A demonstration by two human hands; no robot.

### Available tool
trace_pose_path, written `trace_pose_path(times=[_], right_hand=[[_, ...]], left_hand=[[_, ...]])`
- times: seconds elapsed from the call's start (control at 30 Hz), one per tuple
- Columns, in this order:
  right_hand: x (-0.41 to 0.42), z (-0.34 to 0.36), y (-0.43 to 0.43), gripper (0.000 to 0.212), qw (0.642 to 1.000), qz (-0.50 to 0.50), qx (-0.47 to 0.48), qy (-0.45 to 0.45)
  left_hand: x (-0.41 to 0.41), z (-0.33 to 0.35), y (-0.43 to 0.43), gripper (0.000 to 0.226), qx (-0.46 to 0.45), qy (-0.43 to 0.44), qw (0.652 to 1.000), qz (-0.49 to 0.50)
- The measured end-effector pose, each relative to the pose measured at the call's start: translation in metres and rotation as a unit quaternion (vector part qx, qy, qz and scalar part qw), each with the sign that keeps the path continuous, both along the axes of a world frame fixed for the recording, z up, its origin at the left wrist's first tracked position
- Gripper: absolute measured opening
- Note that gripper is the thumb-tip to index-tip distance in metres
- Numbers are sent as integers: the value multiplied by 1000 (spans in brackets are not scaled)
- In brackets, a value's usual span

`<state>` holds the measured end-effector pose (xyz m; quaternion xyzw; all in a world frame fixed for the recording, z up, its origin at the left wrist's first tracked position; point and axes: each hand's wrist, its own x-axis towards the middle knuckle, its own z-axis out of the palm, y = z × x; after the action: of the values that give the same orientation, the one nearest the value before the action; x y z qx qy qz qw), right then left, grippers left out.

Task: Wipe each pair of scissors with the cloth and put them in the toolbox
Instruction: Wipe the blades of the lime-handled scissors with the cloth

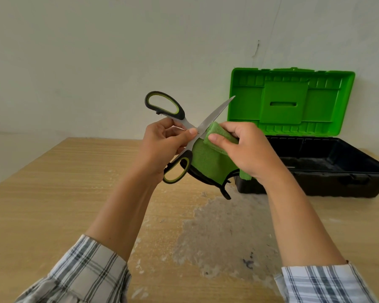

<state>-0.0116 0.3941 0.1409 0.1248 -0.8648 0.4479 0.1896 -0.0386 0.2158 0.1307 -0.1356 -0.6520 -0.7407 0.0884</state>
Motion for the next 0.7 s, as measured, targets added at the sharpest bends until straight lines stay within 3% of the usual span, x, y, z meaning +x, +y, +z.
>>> trace_pose_path(times=[0.3,0.47,0.6,0.7], right_hand=[[-1,-1,-9,28,992,-64,48,100],[-1,-1,-14,37,974,-109,152,126],[1,2,-11,30,984,-51,152,79],[7,5,-5,21,994,40,102,-5]], left_hand=[[4,1,4,35,14,2,1000,-9],[5,2,5,40,18,-8,1000,-14],[4,3,2,35,23,-19,1000,-8],[3,3,1,15,19,-28,999,-11]])
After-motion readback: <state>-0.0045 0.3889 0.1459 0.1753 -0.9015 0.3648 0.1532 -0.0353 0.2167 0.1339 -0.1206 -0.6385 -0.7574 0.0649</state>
